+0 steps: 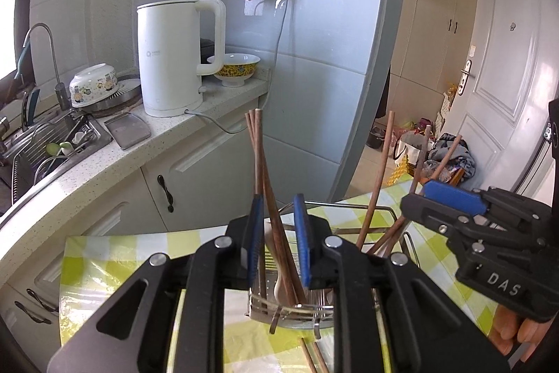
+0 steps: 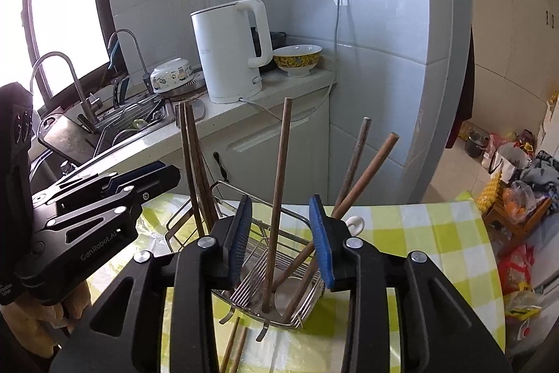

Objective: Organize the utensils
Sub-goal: 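Lower both chopsticks into the wire rack and open both tools, then grasp a remaining chopstick with the left tool while the right tool grasps the last one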

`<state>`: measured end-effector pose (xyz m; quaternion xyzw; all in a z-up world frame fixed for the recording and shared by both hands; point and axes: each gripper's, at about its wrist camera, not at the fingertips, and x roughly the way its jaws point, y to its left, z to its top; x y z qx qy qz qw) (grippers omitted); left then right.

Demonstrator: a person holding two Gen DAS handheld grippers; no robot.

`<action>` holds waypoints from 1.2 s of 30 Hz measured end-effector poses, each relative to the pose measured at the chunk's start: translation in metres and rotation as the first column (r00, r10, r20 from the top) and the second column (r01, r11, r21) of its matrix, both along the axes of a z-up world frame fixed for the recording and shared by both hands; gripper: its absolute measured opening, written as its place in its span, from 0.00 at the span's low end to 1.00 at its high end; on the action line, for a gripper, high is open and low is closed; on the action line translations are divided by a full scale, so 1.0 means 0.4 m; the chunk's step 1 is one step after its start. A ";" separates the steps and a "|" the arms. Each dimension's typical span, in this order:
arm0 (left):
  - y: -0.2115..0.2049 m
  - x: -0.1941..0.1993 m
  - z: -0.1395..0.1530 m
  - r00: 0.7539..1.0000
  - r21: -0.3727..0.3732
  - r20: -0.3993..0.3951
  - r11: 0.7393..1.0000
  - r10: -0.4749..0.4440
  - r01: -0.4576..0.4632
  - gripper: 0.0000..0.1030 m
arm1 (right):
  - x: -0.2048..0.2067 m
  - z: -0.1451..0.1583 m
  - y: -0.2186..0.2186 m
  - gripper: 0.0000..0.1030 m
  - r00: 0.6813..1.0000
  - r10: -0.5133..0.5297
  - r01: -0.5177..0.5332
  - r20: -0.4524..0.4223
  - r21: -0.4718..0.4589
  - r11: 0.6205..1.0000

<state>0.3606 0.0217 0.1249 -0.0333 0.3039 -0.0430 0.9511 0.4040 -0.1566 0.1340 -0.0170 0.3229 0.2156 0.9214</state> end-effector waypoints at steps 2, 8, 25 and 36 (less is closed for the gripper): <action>0.007 -0.028 0.004 1.000 -0.007 0.009 1.000 0.002 -0.002 0.20 | -0.027 0.009 -0.021 0.52 0.999 -0.016 0.016 0.033 -0.004 1.000; 0.021 -0.126 -0.009 1.000 -0.027 0.013 1.000 0.012 -0.012 0.24 | -0.116 -0.020 -0.090 0.69 0.997 -0.058 0.058 0.058 -0.007 0.998; -0.070 -0.357 -0.360 0.971 -0.087 -0.239 0.996 0.004 -0.026 0.27 | -0.364 -0.380 -0.227 0.79 0.980 -0.135 0.121 -0.145 -0.102 0.987; -0.148 -0.330 -0.471 0.947 -0.026 -0.322 1.000 -0.012 0.004 0.20 | -0.398 -0.395 -0.291 0.81 0.979 -0.170 0.151 -0.114 -0.162 0.975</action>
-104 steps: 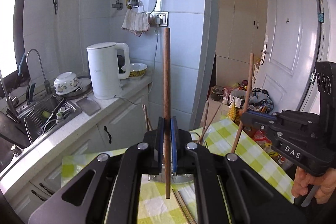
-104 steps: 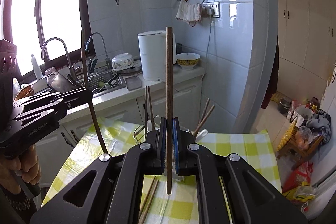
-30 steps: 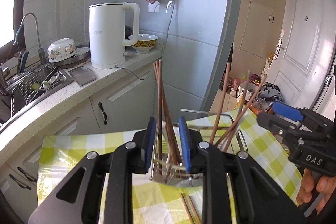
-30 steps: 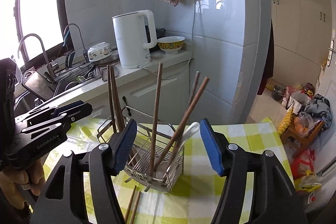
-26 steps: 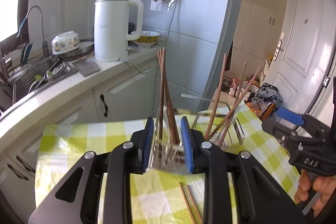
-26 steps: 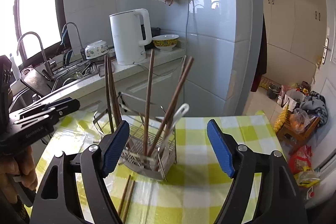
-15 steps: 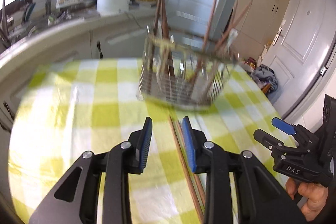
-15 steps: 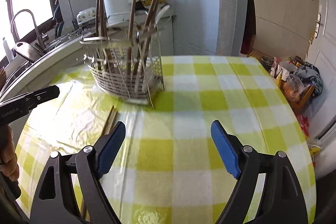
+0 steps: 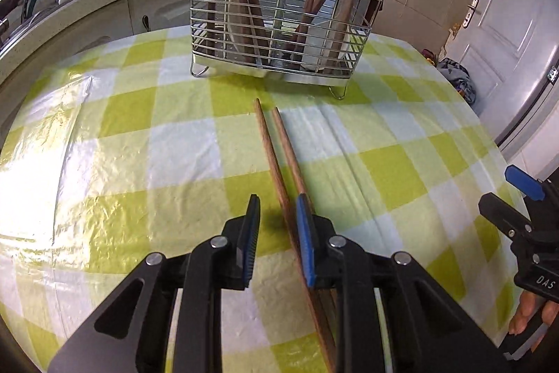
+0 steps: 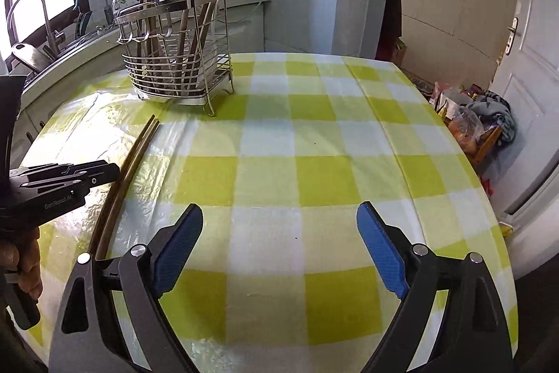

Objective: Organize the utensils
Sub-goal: 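Grasp a remaining chopstick with the left tool while the right tool grasps the last one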

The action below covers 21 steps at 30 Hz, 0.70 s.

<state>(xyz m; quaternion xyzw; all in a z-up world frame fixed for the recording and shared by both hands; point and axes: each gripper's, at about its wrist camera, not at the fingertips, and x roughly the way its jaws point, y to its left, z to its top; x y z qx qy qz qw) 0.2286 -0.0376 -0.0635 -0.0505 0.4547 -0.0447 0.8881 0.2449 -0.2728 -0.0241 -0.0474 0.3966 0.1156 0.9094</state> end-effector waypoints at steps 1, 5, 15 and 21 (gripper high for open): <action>-0.004 0.004 -0.003 1.000 0.002 -0.004 1.000 -0.005 0.005 0.20 | 0.001 0.000 -0.005 0.81 1.000 -0.003 0.003 -0.001 0.007 1.000; -0.018 0.016 -0.006 1.000 0.044 -0.009 0.999 -0.013 0.014 0.17 | 0.002 0.000 -0.006 0.81 1.000 -0.004 0.004 -0.005 0.012 1.000; 0.009 0.004 -0.003 0.999 0.098 -0.020 0.995 -0.035 0.037 0.08 | 0.005 -0.007 0.041 0.81 0.999 0.034 -0.033 -0.032 0.025 0.999; 0.096 -0.026 -0.001 1.000 0.095 -0.020 0.995 0.001 0.001 0.08 | 0.009 -0.017 0.152 0.81 0.991 0.120 -0.116 -0.067 0.060 0.991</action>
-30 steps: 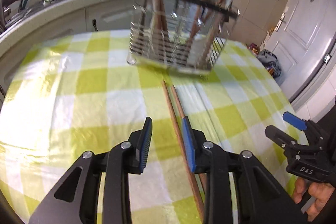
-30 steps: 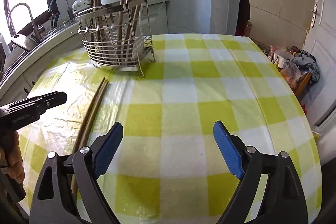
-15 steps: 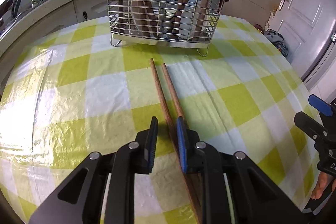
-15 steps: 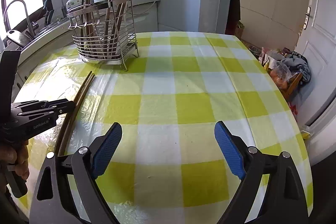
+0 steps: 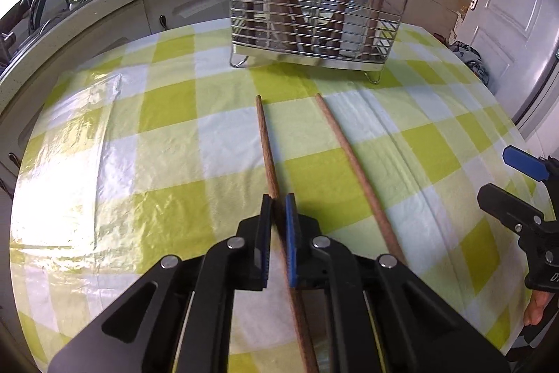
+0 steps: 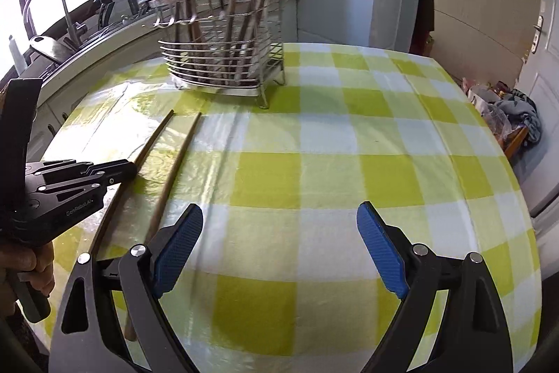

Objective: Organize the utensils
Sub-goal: 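Grasp a remaining chopstick with the left tool while the right tool grasps the last one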

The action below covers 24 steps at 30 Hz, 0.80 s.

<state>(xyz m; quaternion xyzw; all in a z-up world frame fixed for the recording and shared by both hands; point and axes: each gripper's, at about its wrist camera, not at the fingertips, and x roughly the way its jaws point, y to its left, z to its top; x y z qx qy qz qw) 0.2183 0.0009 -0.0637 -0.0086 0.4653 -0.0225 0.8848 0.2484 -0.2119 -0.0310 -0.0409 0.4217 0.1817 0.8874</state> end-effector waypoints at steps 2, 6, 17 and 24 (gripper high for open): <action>0.027 -0.010 0.001 1.000 -0.006 0.002 1.000 0.006 -0.006 0.08 | 0.004 -0.007 0.040 0.81 1.000 0.025 -0.025 -0.014 0.009 1.000; 0.077 -0.025 0.001 1.000 -0.015 0.007 1.000 0.018 -0.018 0.07 | 0.013 -0.023 0.114 0.81 0.998 0.056 -0.055 -0.040 0.008 0.998; 0.141 -0.042 0.002 1.000 -0.041 0.015 0.999 0.019 -0.018 0.08 | 0.027 -0.063 0.223 0.48 0.994 0.086 -0.091 -0.063 -0.082 0.992; 0.123 -0.043 0.000 1.000 0.001 0.019 1.000 0.015 -0.016 0.08 | 0.022 -0.066 0.239 0.41 0.993 0.108 -0.112 -0.052 -0.087 0.990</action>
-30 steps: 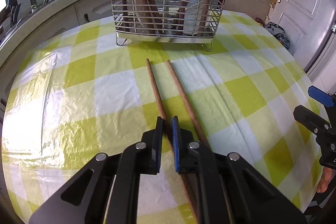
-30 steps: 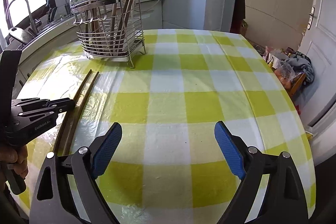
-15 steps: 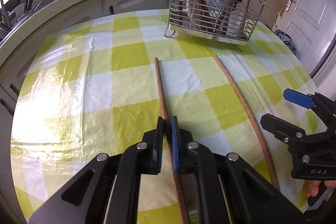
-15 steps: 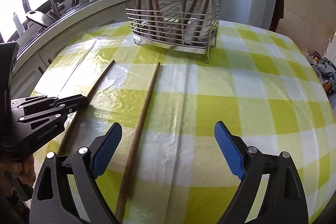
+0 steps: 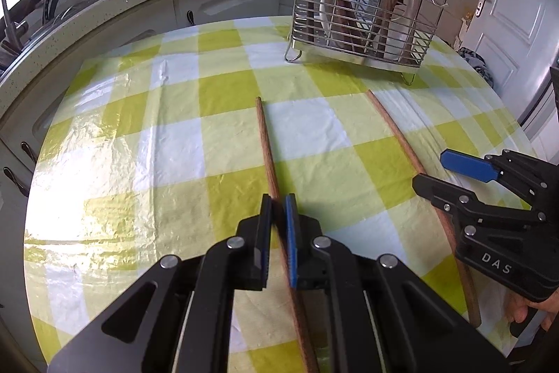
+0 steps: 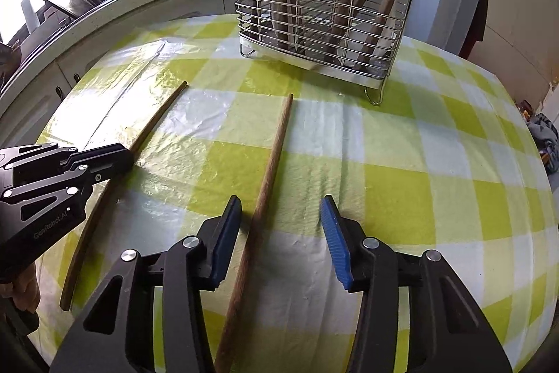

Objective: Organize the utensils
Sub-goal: 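Grasp a remaining chopstick with the left tool while the right tool grasps the last one, then lift both held chopsticks upright and carry them over the wire rack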

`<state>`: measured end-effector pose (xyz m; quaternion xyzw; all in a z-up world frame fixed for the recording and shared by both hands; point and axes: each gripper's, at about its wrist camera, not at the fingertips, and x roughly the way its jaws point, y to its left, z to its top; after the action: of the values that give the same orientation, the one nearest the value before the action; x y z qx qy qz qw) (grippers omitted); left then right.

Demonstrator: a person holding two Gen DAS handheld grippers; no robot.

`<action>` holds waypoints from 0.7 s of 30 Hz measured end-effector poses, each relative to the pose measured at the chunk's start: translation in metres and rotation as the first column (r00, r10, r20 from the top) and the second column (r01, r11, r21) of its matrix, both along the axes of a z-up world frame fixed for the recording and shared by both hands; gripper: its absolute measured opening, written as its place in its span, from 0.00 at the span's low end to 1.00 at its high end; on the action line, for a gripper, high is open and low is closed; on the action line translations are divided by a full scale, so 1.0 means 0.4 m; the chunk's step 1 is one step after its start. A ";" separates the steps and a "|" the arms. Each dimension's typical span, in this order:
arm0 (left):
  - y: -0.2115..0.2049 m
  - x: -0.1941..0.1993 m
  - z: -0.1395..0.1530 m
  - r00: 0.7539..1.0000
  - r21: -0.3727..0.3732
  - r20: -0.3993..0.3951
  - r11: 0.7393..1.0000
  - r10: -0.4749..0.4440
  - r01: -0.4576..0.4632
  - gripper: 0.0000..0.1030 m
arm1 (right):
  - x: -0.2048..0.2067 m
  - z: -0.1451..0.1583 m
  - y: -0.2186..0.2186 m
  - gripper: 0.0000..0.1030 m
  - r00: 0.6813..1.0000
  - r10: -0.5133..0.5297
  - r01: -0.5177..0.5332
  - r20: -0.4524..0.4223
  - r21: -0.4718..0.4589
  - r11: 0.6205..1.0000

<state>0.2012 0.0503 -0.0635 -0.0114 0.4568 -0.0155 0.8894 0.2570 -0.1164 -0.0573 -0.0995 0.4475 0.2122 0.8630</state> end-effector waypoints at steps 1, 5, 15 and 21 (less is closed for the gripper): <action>0.001 0.000 0.000 1.000 -0.002 0.000 1.000 0.003 -0.003 0.08 | -0.002 0.000 0.002 0.37 1.000 0.007 -0.007 0.003 0.002 1.000; 0.000 0.001 0.000 1.000 -0.002 -0.002 1.000 0.005 -0.005 0.08 | -0.008 -0.001 0.005 0.28 1.000 0.028 -0.028 0.008 0.016 0.999; -0.002 0.000 0.005 1.000 -0.019 -0.007 1.000 0.003 -0.003 0.06 | 0.001 0.001 -0.016 0.09 1.000 0.012 -0.012 -0.005 0.067 0.998; -0.004 -0.011 0.030 1.000 -0.016 0.012 1.000 0.005 -0.005 0.06 | 0.000 0.014 -0.040 0.08 1.000 0.001 -0.001 -0.009 0.088 0.996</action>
<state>0.1970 0.0488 -0.0517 -0.0198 0.4511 -0.0170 0.8921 0.2569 -0.1324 -0.0515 -0.0607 0.4416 0.2326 0.8644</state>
